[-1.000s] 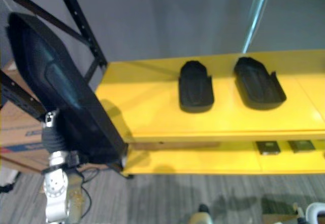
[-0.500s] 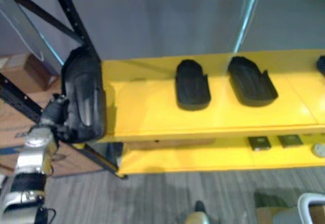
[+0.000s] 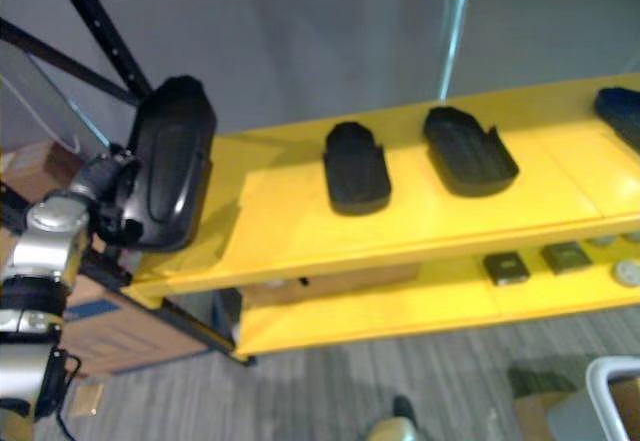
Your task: Walk over and take plastic housings, then place them on the shelf
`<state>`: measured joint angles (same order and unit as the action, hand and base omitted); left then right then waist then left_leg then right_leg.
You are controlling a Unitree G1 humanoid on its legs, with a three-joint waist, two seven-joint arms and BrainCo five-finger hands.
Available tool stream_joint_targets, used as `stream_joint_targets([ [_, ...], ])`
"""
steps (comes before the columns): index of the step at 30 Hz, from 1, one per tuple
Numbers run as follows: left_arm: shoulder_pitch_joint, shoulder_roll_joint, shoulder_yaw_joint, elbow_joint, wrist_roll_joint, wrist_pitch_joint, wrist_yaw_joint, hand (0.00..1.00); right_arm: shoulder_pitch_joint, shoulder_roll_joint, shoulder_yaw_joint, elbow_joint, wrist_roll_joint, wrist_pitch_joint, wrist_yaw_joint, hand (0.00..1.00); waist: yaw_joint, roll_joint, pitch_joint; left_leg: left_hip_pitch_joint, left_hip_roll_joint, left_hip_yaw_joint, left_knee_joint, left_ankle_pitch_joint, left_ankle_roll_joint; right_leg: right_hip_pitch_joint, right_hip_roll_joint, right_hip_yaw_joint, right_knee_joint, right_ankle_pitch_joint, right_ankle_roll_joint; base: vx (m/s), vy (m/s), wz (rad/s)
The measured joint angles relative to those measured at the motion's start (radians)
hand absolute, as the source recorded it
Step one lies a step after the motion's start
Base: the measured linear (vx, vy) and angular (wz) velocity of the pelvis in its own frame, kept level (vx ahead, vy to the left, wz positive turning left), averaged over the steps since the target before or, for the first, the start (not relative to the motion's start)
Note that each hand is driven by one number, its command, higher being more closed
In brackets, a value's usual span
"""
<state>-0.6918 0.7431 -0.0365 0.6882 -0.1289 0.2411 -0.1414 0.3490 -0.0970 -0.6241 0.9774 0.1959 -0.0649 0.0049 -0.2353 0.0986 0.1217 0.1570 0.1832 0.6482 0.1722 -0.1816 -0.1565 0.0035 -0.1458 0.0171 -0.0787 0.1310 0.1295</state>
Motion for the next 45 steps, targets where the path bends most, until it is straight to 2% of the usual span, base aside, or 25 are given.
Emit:
stream_joint_targets([
  [2,-0.018,0.0,-0.016,0.033,0.008,0.025,0.003,1.0,0.0,0.002,0.0,0.015,0.0,0.002,0.0,0.0,-0.004,-0.001,0.001,0.0,0.0,0.017,-0.002,0.0,0.0,-0.009,0.003,0.013,0.0,0.003,-0.002,0.0,-0.02,-0.19],
  [5,-0.018,0.0,-0.016,0.074,0.007,0.042,0.017,1.0,0.001,0.005,0.0,0.024,0.0,0.004,0.0,0.0,-0.028,0.005,0.008,0.0,0.0,0.021,-0.004,0.0,0.0,-0.014,0.005,0.013,0.0,0.003,-0.002,-0.01,-0.021,-0.06],
  [7,-0.021,-0.001,-0.016,0.081,-0.003,0.053,0.031,1.0,0.0,0.008,0.0,0.023,0.0,0.004,0.0,0.0,-0.033,0.004,0.025,-0.001,0.0,0.026,-0.004,-0.003,0.001,-0.022,0.006,0.022,0.0,0.005,-0.001,-0.06,-0.019,-0.1],
  [10,-0.048,-0.001,-0.011,0.082,-0.031,0.055,0.079,1.0,-0.007,0.018,0.001,0.021,0.0,0.003,0.002,0.0,-0.025,-0.009,0.078,-0.027,0.006,0.047,0.026,-0.015,0.006,-0.057,0.007,0.049,0.006,0.011,0.006,-0.11,-0.026,-0.19],
  [12,-0.078,-0.001,-0.007,0.091,-0.031,0.058,0.119,1.0,-0.022,0.016,0.0,0.02,0.008,0.0,0.015,0.0,-0.031,-0.017,0.115,-0.058,0.01,0.052,0.058,-0.025,0.015,-0.087,0.006,0.067,0.018,0.019,0.012,-0.12,-0.035,-0.14],
  [16,-0.116,-0.005,-0.007,0.101,-0.073,0.059,0.153,1.0,-0.043,0.018,0.001,0.023,0.027,-0.001,0.023,0.0,-0.06,-0.035,0.157,-0.089,0.015,0.051,0.084,-0.034,0.025,-0.115,0.006,0.077,0.027,0.024,0.012,-0.06,-0.018,-0.04],
  [20,-0.133,-0.01,-0.006,0.128,-0.111,0.06,0.17,1.0,-0.06,0.018,0.013,0.023,0.027,-0.008,0.04,0.0,-0.07,-0.031,0.17,-0.088,0.017,0.044,0.087,-0.046,0.026,-0.127,0.014,0.098,0.033,0.024,0.012,0.0,-0.009,-0.16],
  [24,-0.158,-0.015,0.025,0.134,-0.159,0.058,0.184,1.0,-0.096,0.02,0.063,0.018,0.028,-0.019,0.041,0.0,-0.079,-0.033,0.228,-0.098,0.021,0.05,0.126,-0.069,0.036,-0.142,0.011,0.116,0.052,0.023,0.012,-0.07,0.017,-0.06],
  [34,-0.164,-0.016,0.043,0.135,-0.178,0.06,0.247,1.0,-0.1,0.018,0.108,0.012,0.048,-0.028,0.041,0.0,-0.081,-0.034,0.247,-0.13,0.028,0.053,0.152,-0.075,0.039,-0.177,0.011,0.124,0.07,0.025,0.014,-0.04,-0.004,-0.02],
  [35,-0.164,-0.016,0.059,0.135,-0.178,0.065,0.248,0.0,-0.099,0.018,0.108,0.013,0.049,-0.028,0.041,0.0,-0.082,-0.035,0.249,-0.13,0.029,0.052,0.153,-0.075,0.039,-0.177,0.011,0.123,0.07,0.025,0.014,-0.04,-0.008,-0.01],
  [40,-0.165,-0.016,0.071,0.137,-0.177,0.07,0.25,0.0,-0.099,0.017,0.115,0.01,0.054,-0.047,0.04,0.0,-0.082,-0.031,0.258,-0.13,0.032,0.051,0.158,-0.075,0.039,-0.176,0.013,0.123,0.074,0.025,0.014,-0.03,-0.008,0.0],
  [45,-0.174,-0.016,0.095,0.136,-0.166,0.067,0.254,0.0,-0.099,0.018,0.149,-0.009,0.084,-0.042,0.041,0.0,-0.084,-0.031,0.271,-0.14,0.038,0.047,0.172,-0.077,0.04,-0.179,0.015,0.122,0.074,0.025,0.015,-0.03,-0.008,0.02],
])
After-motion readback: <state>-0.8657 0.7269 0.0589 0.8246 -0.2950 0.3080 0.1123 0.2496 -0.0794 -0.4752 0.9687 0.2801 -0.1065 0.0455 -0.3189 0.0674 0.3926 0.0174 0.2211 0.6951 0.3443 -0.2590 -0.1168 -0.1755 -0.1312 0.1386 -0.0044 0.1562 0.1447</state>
